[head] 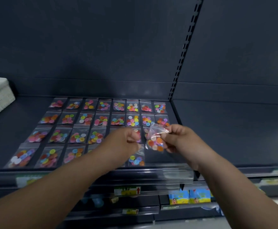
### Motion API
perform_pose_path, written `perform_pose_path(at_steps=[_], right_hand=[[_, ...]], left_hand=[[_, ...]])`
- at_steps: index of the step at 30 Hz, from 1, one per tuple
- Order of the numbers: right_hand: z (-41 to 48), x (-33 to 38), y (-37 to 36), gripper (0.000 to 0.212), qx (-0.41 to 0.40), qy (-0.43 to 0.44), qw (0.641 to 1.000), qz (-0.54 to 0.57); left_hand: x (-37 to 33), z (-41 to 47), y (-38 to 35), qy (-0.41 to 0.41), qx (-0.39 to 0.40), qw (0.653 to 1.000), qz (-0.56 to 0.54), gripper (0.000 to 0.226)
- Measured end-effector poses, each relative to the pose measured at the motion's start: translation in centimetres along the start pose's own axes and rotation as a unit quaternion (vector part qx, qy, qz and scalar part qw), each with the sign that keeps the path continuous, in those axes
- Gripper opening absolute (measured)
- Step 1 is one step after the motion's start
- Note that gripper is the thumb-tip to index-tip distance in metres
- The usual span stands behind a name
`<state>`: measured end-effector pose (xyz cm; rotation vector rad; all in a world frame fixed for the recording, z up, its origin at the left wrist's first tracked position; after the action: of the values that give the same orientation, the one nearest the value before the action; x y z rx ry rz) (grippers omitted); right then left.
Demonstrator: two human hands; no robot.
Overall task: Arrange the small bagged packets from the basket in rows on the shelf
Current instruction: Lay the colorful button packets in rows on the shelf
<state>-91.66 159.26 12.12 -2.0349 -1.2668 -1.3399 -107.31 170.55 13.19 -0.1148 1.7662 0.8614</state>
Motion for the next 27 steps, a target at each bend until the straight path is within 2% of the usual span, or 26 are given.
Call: perform_pose_path(at_steps=[3,5,7,8,11,13,15,17,19,22,27], right_hand=[[0.5,-0.4,0.9,0.014,-0.014,-0.007,0.994,-0.108],[0.8,-0.9,0.7,0.015,-0.004,-0.021,0.985,-0.172],[1.0,-1.3,0.2,0.008,-0.005,-0.02,0.974,-0.225],[1.0,-1.4,0.0,0.005,-0.026,-0.008,0.961,-0.273],[0.3,-1.4,-0.1,0.02,-0.143,0.054,0.877,-0.456],[-0.3,-1.3,-0.2,0.018,-0.17,0.12,0.861,-0.464],[-0.5,-1.7,-0.3,0.01,-0.126,0.164,0.871,-0.445],[-0.4,-2.3,-0.5,0.01,-0.071,0.161,0.879,-0.443],[-0.2,-2.8,-0.7,0.011,-0.049,0.147,0.886,-0.437],[0.1,-3.1,-1.2,0.013,-0.046,0.14,0.898,-0.415],[0.2,-2.8,-1.2,0.009,-0.066,0.163,0.894,-0.411]], left_hand=[[0.8,-0.5,-0.3,-0.057,0.036,0.986,0.155,0.021],[1.2,-0.8,-0.6,-0.111,0.052,0.957,0.262,0.026],[1.5,-0.9,-0.9,-0.152,0.065,0.932,0.322,0.027],[1.7,-0.9,-1.1,-0.161,0.073,0.923,0.342,0.028],[2.3,-1.1,-1.4,-0.166,0.088,0.909,0.371,0.031],[2.5,-1.3,-1.5,-0.171,0.088,0.907,0.375,0.032],[2.6,-1.4,-1.6,-0.177,0.088,0.906,0.376,0.033],[2.8,-1.4,-1.6,-0.18,0.096,0.905,0.374,0.035],[2.8,-1.5,-1.7,-0.179,0.108,0.905,0.371,0.036],[3.0,-1.5,-1.6,-0.173,0.112,0.904,0.373,0.038],[2.8,-1.8,-1.5,-0.159,0.119,0.908,0.368,0.037]])
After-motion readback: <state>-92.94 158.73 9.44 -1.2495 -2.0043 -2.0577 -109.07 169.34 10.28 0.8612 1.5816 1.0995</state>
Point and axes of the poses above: each hand's wrist, its own z-axis towards the middle knuckle, its own y-axis out of the back of the hand, x = y × z, the point moved 1 cm from there along z, towards the middle knuckle, and after that the axes turned 10 degrees about -y, right-handed, at the moved point
